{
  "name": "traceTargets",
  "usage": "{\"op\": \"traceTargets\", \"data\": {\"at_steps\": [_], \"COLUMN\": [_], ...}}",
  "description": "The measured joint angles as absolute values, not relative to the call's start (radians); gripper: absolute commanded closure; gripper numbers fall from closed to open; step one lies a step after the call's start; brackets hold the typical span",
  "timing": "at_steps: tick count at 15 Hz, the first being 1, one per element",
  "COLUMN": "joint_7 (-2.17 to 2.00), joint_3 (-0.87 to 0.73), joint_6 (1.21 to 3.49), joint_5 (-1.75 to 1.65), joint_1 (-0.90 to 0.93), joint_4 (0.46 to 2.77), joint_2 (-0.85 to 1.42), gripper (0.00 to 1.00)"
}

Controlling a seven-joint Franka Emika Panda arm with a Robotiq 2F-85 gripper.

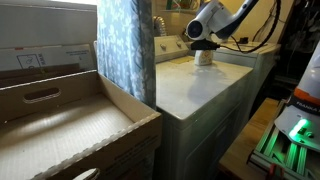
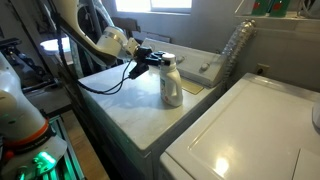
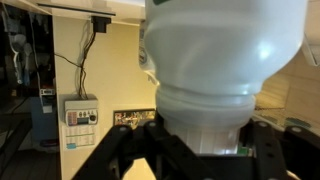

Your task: Flip the white lid, pick up the white lid and place it on the detergent the right way up

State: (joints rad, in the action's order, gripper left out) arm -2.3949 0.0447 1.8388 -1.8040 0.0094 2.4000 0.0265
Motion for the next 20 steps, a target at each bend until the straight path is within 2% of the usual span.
{"op": "traceTargets", "data": {"at_steps": [2,8,13,20], "joint_7": [-2.395,-2.380,-2.253,-1.736], "joint_3": [0.044,0.038,-0.009,-0.125], "joint_6": [1.839,1.860,2.056,2.322], "joint_5": [-1.804,-1.794,-1.678,-1.251], "joint_1": [0.009,0.008,0.004,0.003], "joint_4": [2.401,2.400,2.394,2.380], "joint_2": [0.027,-0.028,-0.185,-0.382], "gripper": [0.00,0.00,0.00,0.00]}}
